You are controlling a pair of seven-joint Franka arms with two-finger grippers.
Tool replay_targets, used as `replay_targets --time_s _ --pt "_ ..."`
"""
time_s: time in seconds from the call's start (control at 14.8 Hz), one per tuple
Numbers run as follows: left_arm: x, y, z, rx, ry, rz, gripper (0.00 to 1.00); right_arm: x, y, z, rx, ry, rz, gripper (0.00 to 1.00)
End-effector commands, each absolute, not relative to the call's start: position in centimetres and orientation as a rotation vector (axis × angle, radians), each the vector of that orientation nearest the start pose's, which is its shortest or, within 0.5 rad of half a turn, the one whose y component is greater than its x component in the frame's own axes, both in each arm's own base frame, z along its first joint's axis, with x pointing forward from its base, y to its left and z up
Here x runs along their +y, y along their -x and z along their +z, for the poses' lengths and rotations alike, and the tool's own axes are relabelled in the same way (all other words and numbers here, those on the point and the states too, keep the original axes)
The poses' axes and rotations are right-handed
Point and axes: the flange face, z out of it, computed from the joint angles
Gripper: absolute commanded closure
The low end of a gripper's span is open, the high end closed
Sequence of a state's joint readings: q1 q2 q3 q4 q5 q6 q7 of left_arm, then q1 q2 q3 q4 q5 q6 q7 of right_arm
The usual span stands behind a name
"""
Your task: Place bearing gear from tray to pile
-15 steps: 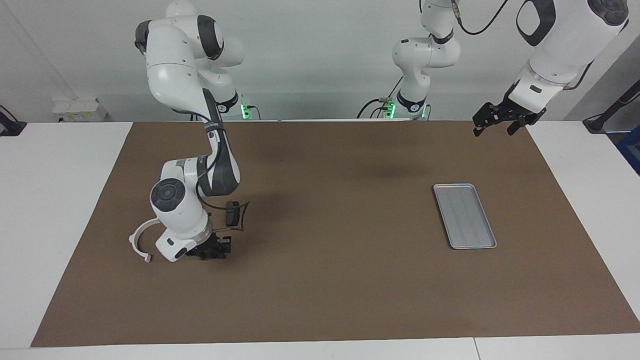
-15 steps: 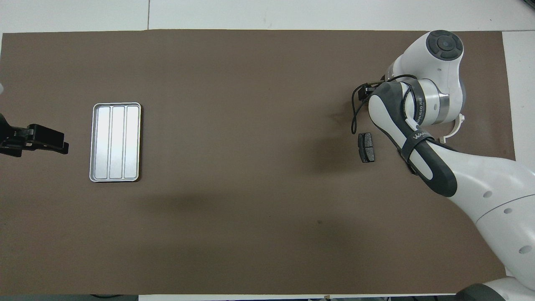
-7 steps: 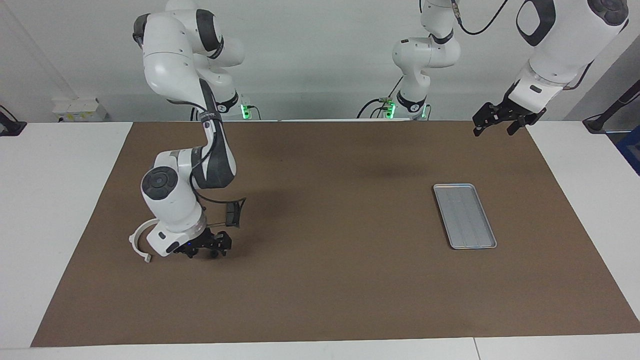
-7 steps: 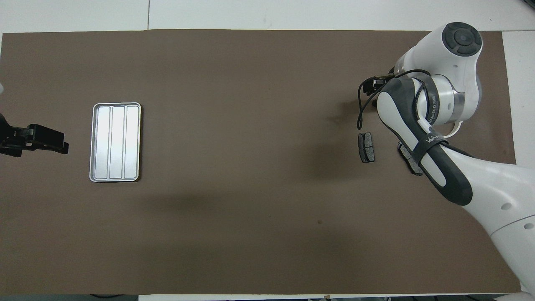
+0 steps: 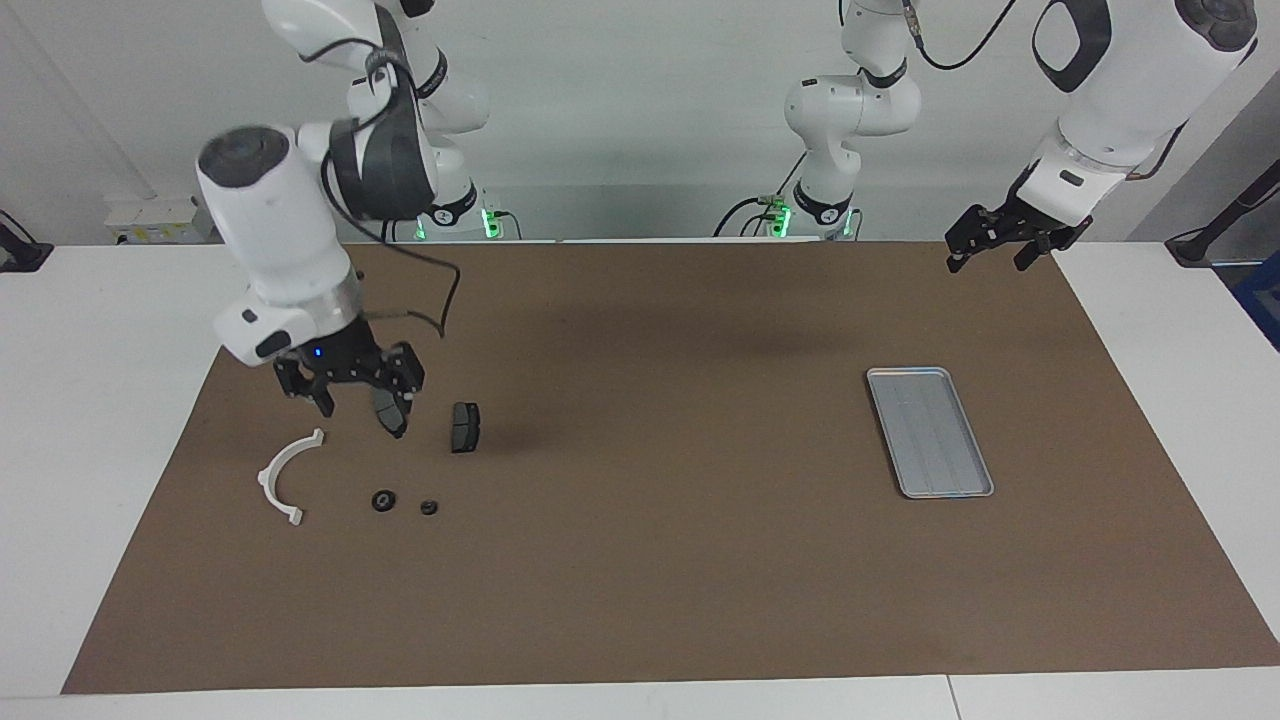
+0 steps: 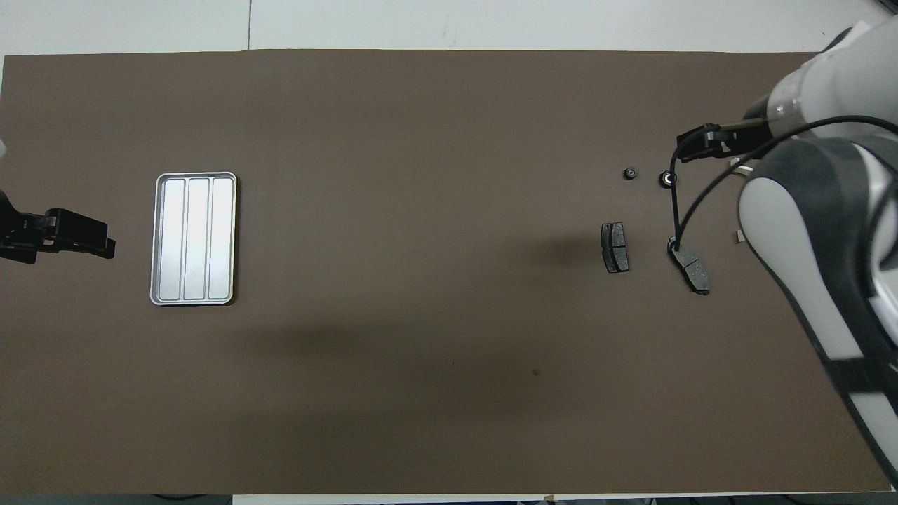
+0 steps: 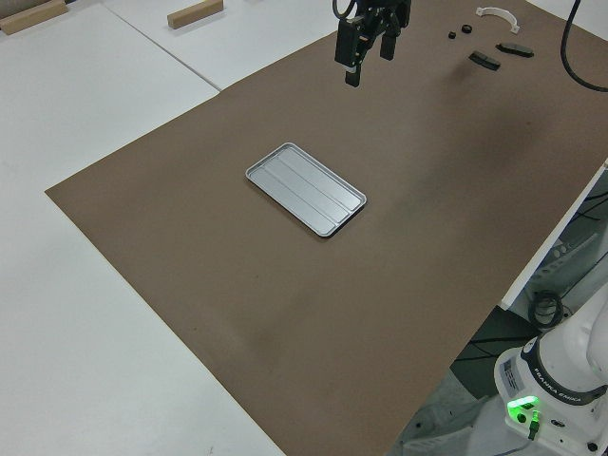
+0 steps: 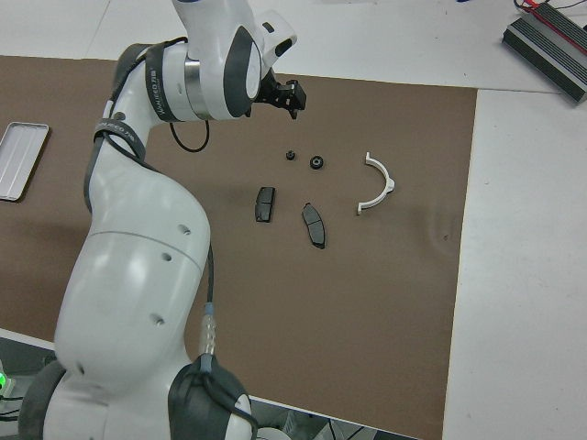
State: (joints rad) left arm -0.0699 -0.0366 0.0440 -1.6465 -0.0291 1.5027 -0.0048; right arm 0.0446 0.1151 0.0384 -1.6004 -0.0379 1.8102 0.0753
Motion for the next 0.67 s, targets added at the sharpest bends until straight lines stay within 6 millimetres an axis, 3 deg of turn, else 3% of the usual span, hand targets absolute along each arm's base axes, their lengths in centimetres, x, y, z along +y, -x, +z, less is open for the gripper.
replay_targets --time_s 0.0,0.07,0.27,0.61 --pt "-1.6 -52.5 60.4 0.044 3.156 0.163 0.00 3.8 -53.4 62.3 0.024 3.176 -0.069 0.00" --pt "-1.6 -52.5 60.4 0.044 3.156 0.163 0.00 3.7 -51.4 63.9 0.035 3.167 -0.021 0.00" --pt "-1.6 -52.5 60.4 0.044 3.156 0.163 0.00 3.5 -47.8 65.7 0.042 3.149 0.158 0.00" --pt "-1.6 -52.5 60.4 0.044 3.156 0.163 0.00 4.0 -47.3 66.1 0.028 3.151 0.180 0.00"
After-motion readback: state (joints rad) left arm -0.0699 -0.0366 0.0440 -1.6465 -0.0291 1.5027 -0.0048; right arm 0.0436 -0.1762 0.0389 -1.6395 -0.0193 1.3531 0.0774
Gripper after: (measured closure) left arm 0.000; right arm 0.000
